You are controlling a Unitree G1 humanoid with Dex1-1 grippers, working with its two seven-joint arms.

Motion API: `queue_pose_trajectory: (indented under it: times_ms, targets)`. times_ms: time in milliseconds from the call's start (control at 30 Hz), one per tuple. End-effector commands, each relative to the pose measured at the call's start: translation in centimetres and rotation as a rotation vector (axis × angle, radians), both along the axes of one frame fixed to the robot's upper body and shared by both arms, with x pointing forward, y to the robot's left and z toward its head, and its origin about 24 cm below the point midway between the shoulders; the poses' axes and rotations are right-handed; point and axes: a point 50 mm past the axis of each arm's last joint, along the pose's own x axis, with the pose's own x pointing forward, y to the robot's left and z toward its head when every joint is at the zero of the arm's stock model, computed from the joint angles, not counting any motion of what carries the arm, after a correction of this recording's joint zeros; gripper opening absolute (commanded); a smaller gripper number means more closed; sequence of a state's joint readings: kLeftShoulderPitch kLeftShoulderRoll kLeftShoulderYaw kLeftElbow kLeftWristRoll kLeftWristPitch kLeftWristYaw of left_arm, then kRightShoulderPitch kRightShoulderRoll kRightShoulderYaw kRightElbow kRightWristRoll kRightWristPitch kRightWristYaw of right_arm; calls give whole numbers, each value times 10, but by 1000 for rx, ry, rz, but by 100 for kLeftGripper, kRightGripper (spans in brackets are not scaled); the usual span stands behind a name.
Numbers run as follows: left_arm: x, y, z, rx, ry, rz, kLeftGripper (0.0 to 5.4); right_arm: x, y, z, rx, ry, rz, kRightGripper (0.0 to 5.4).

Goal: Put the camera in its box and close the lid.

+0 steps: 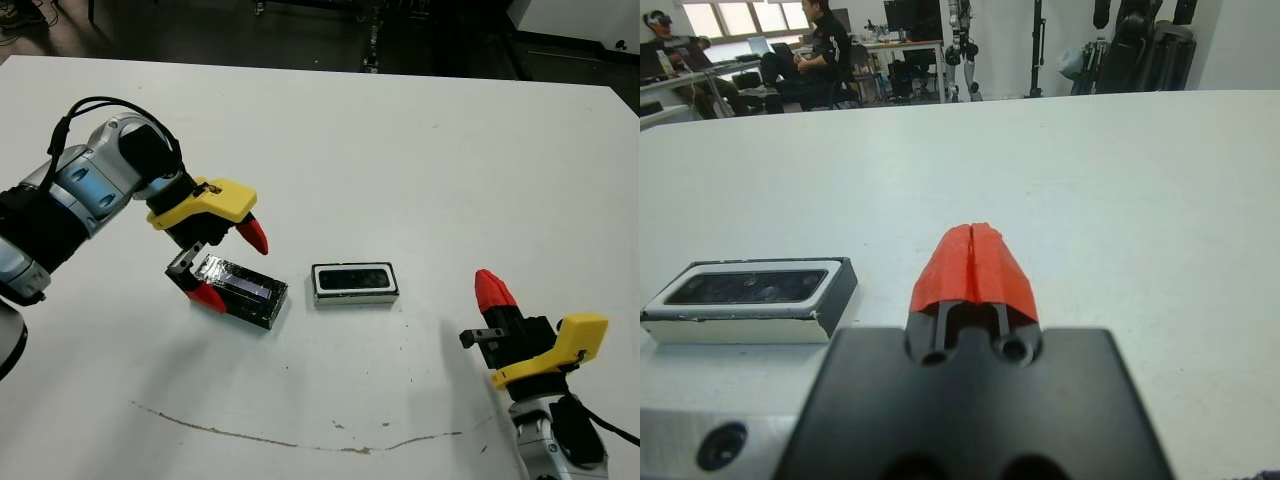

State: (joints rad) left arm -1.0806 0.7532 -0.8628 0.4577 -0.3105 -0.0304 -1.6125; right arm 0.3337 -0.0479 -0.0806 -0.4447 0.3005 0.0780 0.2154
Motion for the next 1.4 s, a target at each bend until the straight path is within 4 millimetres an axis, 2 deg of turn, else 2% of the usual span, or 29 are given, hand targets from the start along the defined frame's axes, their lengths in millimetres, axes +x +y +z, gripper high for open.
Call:
queue_pose_trajectory:
  times_ms: [33, 467, 800, 1400]
  targets:
    - [-3, 2, -8, -27, 23, -2, 540, -3, -2, -2, -21, 25, -7, 1]
    - [-8, 3, -11, -99, 58, 30, 540, -4, -4, -4, -21, 29, 2, 1]
    - [-10, 7, -22, -153, 60, 33, 540, -4, -5, -4, -25, 32, 1, 1]
    - [-8, 9, -35, -164, 48, 74, 540, -4, -5, -5, -6, 34, 8, 1]
